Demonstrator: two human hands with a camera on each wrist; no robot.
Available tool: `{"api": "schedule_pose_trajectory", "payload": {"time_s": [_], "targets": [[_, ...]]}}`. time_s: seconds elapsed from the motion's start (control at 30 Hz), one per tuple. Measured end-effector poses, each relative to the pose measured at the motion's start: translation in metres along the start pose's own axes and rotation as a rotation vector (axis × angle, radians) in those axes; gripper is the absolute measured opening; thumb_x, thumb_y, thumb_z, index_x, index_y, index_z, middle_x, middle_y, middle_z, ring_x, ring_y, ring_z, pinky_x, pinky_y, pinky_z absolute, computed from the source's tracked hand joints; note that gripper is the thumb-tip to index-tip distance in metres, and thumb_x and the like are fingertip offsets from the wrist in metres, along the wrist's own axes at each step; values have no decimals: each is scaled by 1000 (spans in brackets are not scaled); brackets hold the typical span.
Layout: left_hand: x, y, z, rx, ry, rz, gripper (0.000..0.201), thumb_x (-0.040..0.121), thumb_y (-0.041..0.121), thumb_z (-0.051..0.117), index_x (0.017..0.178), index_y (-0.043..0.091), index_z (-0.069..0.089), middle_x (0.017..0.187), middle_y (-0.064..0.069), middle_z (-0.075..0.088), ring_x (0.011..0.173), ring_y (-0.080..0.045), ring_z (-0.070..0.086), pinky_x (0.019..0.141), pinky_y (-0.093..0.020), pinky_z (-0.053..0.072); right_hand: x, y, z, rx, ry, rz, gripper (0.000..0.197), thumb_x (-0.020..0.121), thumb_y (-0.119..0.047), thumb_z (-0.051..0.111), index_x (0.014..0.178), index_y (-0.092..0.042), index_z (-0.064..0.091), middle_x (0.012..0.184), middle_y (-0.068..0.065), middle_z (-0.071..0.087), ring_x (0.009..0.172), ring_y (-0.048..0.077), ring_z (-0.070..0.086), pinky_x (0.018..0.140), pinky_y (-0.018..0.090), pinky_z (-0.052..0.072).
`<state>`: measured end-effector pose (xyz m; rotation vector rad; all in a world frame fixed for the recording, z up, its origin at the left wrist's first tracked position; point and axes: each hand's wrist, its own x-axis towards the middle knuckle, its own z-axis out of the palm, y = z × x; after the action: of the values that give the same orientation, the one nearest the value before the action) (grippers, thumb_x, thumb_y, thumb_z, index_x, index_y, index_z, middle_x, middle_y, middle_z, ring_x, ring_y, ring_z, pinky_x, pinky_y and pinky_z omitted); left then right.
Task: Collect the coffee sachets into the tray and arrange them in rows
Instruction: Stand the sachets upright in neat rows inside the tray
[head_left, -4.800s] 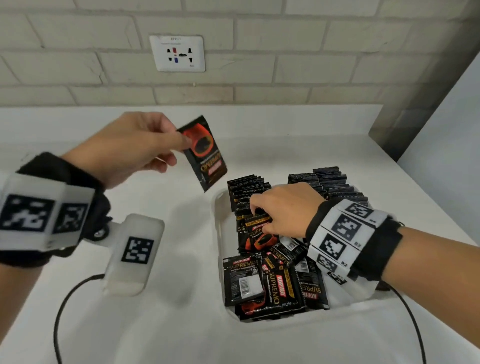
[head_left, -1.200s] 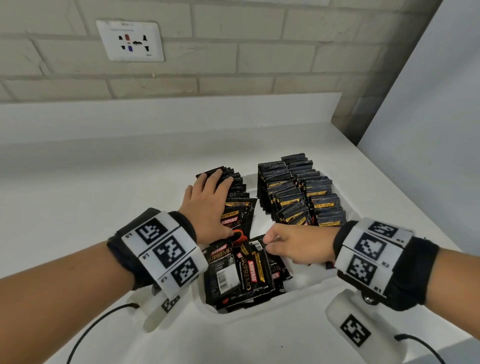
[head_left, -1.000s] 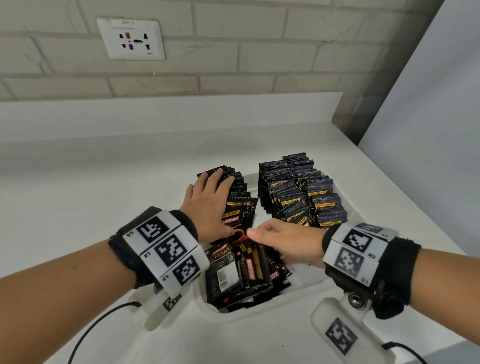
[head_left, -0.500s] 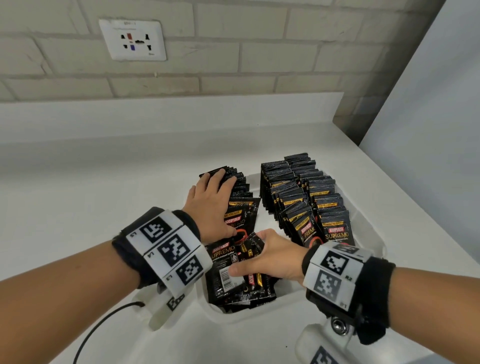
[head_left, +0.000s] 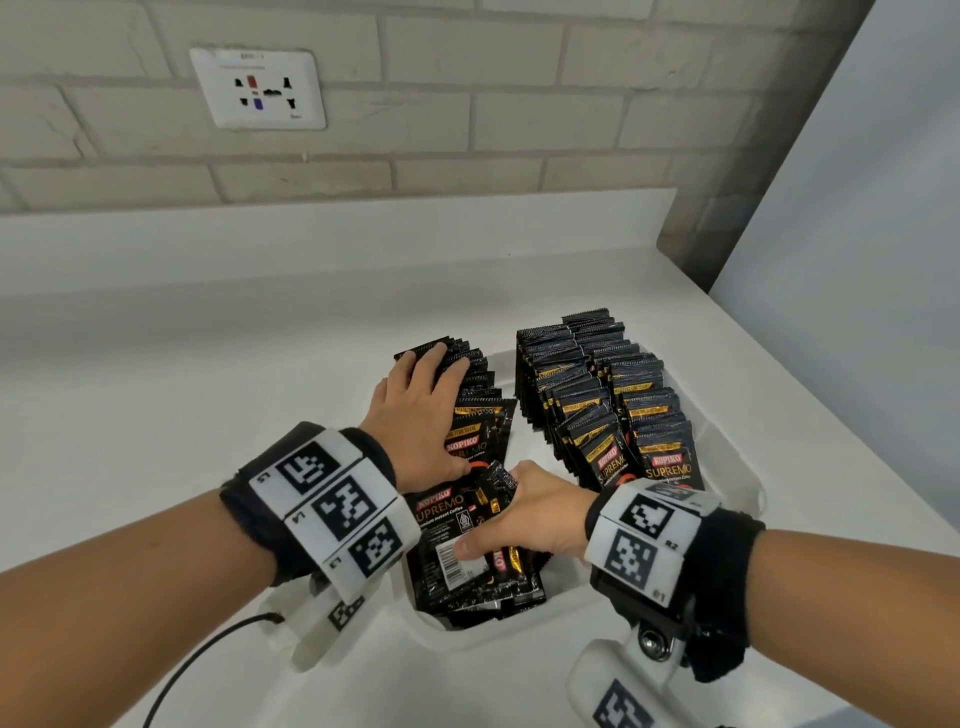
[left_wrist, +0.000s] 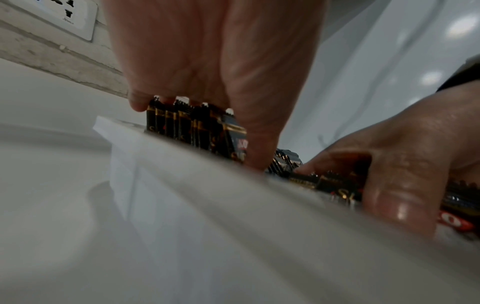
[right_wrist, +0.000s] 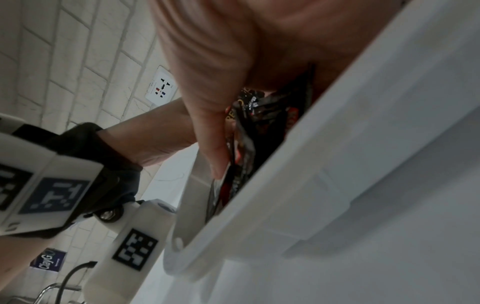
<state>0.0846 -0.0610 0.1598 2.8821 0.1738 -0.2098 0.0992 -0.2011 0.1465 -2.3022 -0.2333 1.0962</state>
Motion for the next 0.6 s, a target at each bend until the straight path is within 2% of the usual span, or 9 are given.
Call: {"api": "schedule_pose_trajectory", "payload": {"time_s": [0.07, 0.17, 0.23, 0.3, 0.37, 0.4, 0.5, 0.53, 0.6], "targets": [[0, -1, 1, 2, 3, 2, 103, 77, 42, 69, 148, 21, -3, 156, -2, -6, 143, -28, -7, 115, -41, 6, 0, -1, 1, -32, 7, 1, 95, 64, -38, 81, 136, -12, 25, 117, 1, 45, 110, 16, 45, 93, 27, 41], [-1, -1, 2, 2, 6, 7, 103, 77, 42, 69, 148, 21, -3, 156, -2, -6, 143, -28, -8, 115, -40, 6, 0, -3, 2, -145, 51, 2, 100, 60, -47, 80, 138, -17, 25, 132, 6, 37, 121, 22, 40, 100, 33, 39], [0, -1, 2, 0, 8, 9, 102, 77, 42, 69, 148, 21, -3, 156, -2, -6, 143, -28, -8, 115, -39, 6, -1, -3, 1, -159, 44, 9, 101, 60, -47, 80, 139, -17, 24, 133, 6, 37, 122, 22, 40, 100, 34, 39], [0, -2, 2, -3, 11, 7, 103, 77, 41, 69, 148, 21, -3, 156, -2, -6, 143, -28, -8, 115, -39, 6, -2, -4, 0, -106, 22, 1, 97, 64, -40, 80, 138, -13, 24, 121, 2, 43, 112, 17, 44, 93, 28, 41], [0, -2, 2, -6, 11, 6, 103, 77, 41, 69, 148, 22, -2, 156, -2, -5, 143, -29, -7, 115, -40, 6, -1, -4, -1, -53, -4, -9, 90, 68, -33, 79, 136, -11, 25, 104, -3, 42, 98, 12, 42, 82, 22, 38], [0, -2, 2, -6, 9, 6, 103, 77, 42, 70, 148, 22, -2, 156, -2, -5, 143, -29, -7, 115, -40, 6, -1, -4, -2, -50, -12, -15, 89, 69, -32, 79, 136, -10, 25, 103, -3, 42, 95, 10, 40, 80, 22, 36], [-1, -2, 2, -10, 4, 4, 103, 77, 41, 69, 148, 22, -2, 156, -2, -5, 143, -28, -7, 115, -40, 6, -1, -4, -2, -64, -8, -24, 91, 69, -33, 79, 138, -9, 24, 123, 3, 45, 97, 11, 38, 82, 22, 35], [-1, -2, 2, -12, 3, 5, 102, 77, 42, 69, 148, 22, -2, 156, -2, -5, 143, -28, -7, 115, -40, 7, -2, -5, -2, -59, -6, -26, 91, 69, -32, 79, 138, -9, 24, 125, 3, 45, 97, 11, 38, 81, 22, 35], [-1, -2, 2, -15, 5, 6, 102, 77, 41, 69, 148, 22, -2, 156, -2, -5, 143, -28, -7, 115, -39, 7, -2, -6, 0, -42, -1, -27, 90, 70, -28, 79, 138, -9, 23, 116, 2, 45, 96, 11, 39, 80, 22, 36]]}}
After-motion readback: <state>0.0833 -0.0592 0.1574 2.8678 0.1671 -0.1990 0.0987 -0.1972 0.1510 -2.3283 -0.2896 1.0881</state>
